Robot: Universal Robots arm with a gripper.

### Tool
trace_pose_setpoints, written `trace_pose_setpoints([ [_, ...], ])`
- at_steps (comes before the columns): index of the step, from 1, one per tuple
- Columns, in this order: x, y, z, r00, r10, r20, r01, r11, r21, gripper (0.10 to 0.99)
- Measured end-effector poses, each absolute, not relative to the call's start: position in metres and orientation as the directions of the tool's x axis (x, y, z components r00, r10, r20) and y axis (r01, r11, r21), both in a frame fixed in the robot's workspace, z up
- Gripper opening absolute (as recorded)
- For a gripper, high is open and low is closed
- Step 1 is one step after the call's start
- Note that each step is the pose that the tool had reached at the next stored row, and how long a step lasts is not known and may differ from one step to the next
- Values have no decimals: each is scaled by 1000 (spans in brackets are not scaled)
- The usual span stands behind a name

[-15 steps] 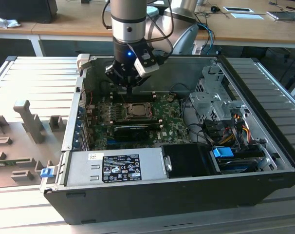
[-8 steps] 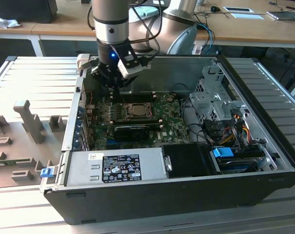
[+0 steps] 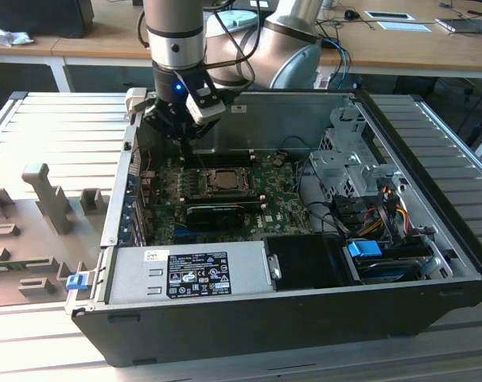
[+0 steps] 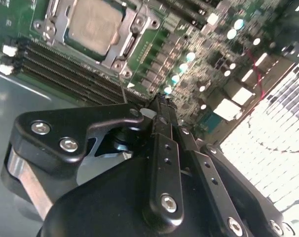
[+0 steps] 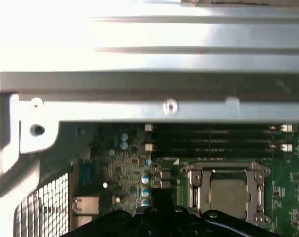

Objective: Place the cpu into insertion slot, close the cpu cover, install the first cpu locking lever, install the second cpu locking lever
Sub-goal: 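Install the first cpu locking lever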

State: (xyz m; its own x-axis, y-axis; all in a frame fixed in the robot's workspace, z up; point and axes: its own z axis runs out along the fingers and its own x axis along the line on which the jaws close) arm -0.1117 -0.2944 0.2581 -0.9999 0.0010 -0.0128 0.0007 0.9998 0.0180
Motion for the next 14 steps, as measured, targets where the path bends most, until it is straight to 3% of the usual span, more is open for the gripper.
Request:
trace_pose_setpoints([
  [14,-57,-283,252,-1000,-3,-13,-4,1000,19,106],
])
